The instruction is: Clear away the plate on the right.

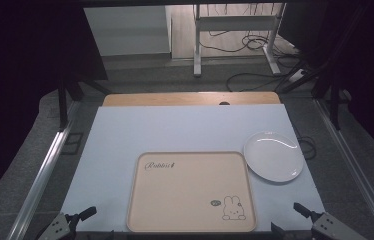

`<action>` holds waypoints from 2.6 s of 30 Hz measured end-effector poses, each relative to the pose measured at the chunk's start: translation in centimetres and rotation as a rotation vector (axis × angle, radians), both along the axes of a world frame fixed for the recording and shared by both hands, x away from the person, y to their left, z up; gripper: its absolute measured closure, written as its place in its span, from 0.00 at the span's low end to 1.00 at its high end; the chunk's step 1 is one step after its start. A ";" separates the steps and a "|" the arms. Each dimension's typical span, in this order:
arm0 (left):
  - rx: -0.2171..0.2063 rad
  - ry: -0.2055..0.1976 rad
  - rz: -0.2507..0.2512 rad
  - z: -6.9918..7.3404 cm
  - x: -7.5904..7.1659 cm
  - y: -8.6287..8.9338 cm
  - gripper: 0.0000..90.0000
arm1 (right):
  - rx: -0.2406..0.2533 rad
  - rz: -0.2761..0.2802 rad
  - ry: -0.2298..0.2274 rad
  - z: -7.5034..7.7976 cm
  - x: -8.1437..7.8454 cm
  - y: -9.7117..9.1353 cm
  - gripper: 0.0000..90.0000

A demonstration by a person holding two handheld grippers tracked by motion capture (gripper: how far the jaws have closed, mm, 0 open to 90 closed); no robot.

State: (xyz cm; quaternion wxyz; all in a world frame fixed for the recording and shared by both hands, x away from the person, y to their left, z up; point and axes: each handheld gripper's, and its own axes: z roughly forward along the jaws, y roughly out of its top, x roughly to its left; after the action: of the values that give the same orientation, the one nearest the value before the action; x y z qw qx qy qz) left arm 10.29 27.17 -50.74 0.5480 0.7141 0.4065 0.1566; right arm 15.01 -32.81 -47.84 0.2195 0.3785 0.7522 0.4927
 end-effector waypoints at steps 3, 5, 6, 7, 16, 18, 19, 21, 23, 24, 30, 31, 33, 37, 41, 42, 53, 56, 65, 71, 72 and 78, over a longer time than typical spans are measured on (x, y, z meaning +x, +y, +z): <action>-0.001 0.000 0.000 0.0 0.0 0.0 0.02 | -0.021 0.014 -0.017 0.0 0.1 0.6 0.00; -0.005 0.002 -0.001 0.0 0.0 0.1 0.02 | -0.045 0.039 -0.045 -0.1 -0.1 1.2 0.00; -0.005 0.002 -0.001 0.0 0.0 0.1 0.02 | -0.045 0.039 -0.045 -0.1 -0.1 1.2 0.00; -0.004 0.002 -0.003 0.0 0.1 0.1 0.02 | -0.050 0.041 -0.054 -0.1 -0.1 1.3 0.00; 0.001 0.002 -0.010 0.0 0.1 0.0 0.02 | -0.053 0.027 -0.061 -0.2 -0.1 1.2 0.00; 0.003 0.002 -0.011 0.0 0.1 0.0 0.02 | -0.057 0.026 -0.062 -0.2 -0.1 1.2 0.00; 0.003 0.002 -0.011 0.0 0.1 0.0 0.02 | -0.057 0.026 -0.062 -0.2 -0.1 1.2 0.00; 0.004 0.002 -0.012 0.0 0.1 0.0 0.02 | -0.068 0.025 -0.064 -0.2 -0.1 1.3 0.00; 0.005 0.003 -0.013 0.0 0.1 -0.1 0.02 | -0.081 0.021 -0.071 -0.2 -0.1 1.4 0.00; 0.005 0.003 -0.013 0.0 0.1 0.0 0.02 | -0.088 0.019 -0.071 -0.2 -0.1 1.4 0.00; 0.006 0.002 -0.013 0.0 0.1 -0.1 0.02 | -0.097 0.014 -0.072 -0.2 0.1 1.5 0.00; 0.006 0.002 -0.013 0.0 0.1 -0.1 0.02 | -0.097 0.014 -0.072 -0.2 0.1 1.5 0.00; 0.006 0.004 -0.013 0.0 0.2 -0.1 0.02 | -0.103 0.017 -0.076 -0.3 0.2 1.5 0.00; 0.007 0.004 -0.012 0.0 0.2 -0.1 0.02 | -0.106 0.014 -0.075 -0.3 0.3 1.5 0.00; 0.006 0.004 -0.009 0.0 0.1 -0.1 0.02 | -0.103 0.009 -0.063 -0.4 0.7 1.5 0.00; 0.006 0.004 -0.009 0.0 0.1 -0.1 0.02 | -0.103 0.009 -0.063 -0.4 0.7 1.5 0.00; 0.009 0.002 -0.007 0.0 0.1 -0.1 0.02 | -0.138 0.022 -0.066 -0.4 1.5 2.1 0.00; 0.009 0.002 -0.007 0.0 0.1 -0.1 0.02 | -0.139 0.017 -0.061 -0.4 1.7 2.1 0.00; 0.009 0.002 -0.007 0.0 0.1 -0.1 0.02 | -0.140 0.018 -0.057 -0.3 2.4 2.1 0.01; 0.009 0.003 -0.007 0.0 0.1 -0.1 0.02 | -0.158 0.013 -0.047 -0.2 3.0 2.2 0.02; 0.009 0.004 -0.006 0.0 0.1 -0.1 0.02 | -0.158 0.013 -0.047 -0.2 3.0 2.3 0.02; 0.008 0.004 -0.006 0.0 0.1 -0.1 0.02 | -0.186 0.019 -0.060 -0.2 3.5 2.5 0.02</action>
State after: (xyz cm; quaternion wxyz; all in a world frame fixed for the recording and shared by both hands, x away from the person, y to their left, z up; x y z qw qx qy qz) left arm 10.43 27.10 -50.74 0.5449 0.7177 0.4049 0.1552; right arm 18.52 -30.26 -48.03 0.2714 0.3344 0.7913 0.4341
